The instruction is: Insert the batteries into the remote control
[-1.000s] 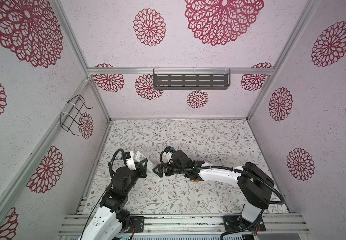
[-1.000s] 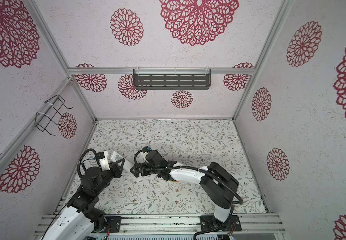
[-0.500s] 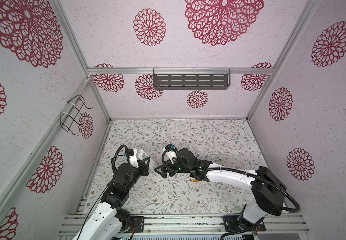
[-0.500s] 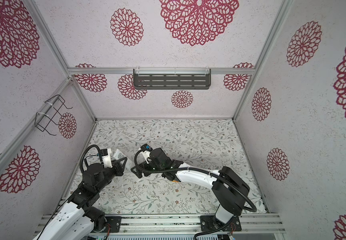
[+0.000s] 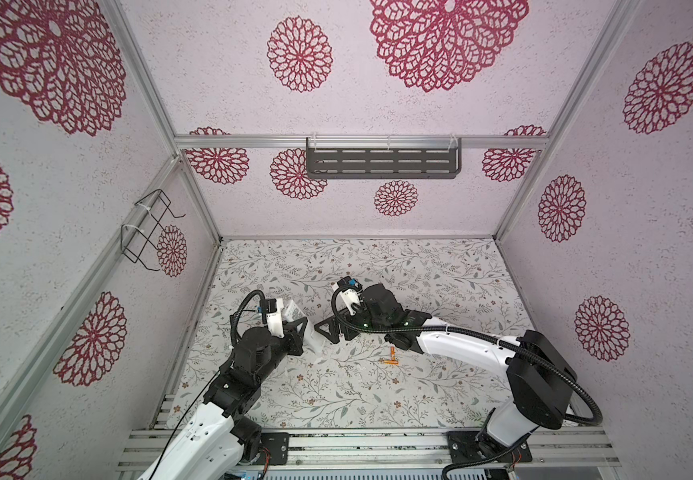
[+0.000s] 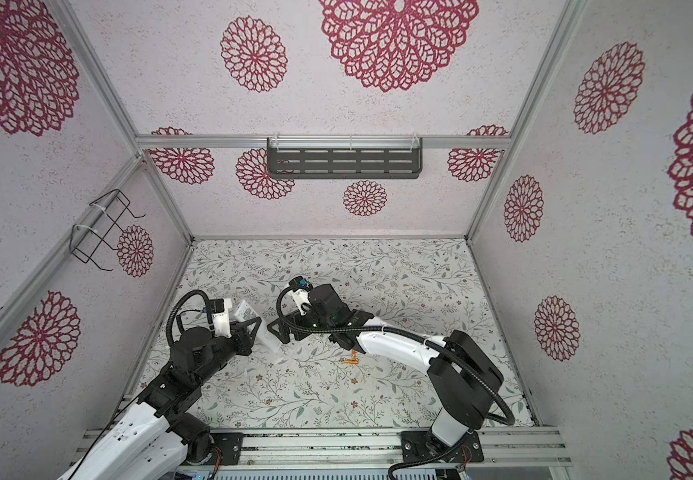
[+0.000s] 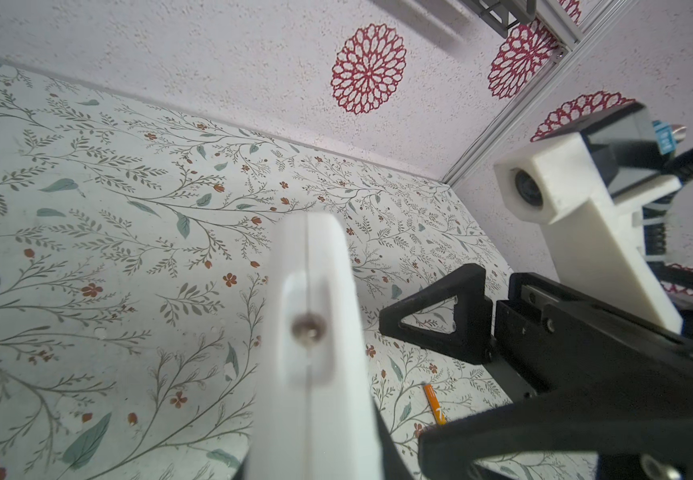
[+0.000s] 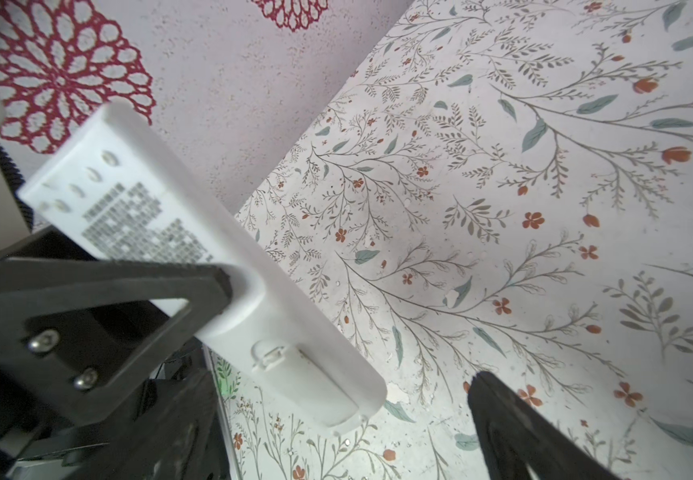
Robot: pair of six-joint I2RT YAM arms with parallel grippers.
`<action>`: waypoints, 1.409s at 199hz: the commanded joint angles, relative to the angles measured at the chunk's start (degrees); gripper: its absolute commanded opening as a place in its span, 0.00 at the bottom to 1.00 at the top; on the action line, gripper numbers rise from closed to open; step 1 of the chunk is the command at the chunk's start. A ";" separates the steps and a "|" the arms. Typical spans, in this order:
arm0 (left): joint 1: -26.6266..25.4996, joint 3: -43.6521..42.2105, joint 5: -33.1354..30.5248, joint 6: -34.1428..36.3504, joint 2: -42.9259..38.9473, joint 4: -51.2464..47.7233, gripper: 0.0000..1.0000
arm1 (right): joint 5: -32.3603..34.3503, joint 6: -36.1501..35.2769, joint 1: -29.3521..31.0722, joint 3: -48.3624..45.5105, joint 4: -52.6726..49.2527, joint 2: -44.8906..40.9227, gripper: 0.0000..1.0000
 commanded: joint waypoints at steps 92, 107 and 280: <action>-0.99 0.60 -1.05 1.02 -2.55 1.21 0.00 | -3.93 5.37 -0.06 2.72 3.94 3.93 0.99; -1.08 0.60 -1.27 1.06 -2.61 1.09 0.00 | -4.09 5.60 -0.02 2.81 4.27 3.94 0.99; -1.35 0.51 -2.41 1.28 -4.02 0.51 0.00 | -0.22 5.36 -0.55 3.23 -1.46 5.95 0.99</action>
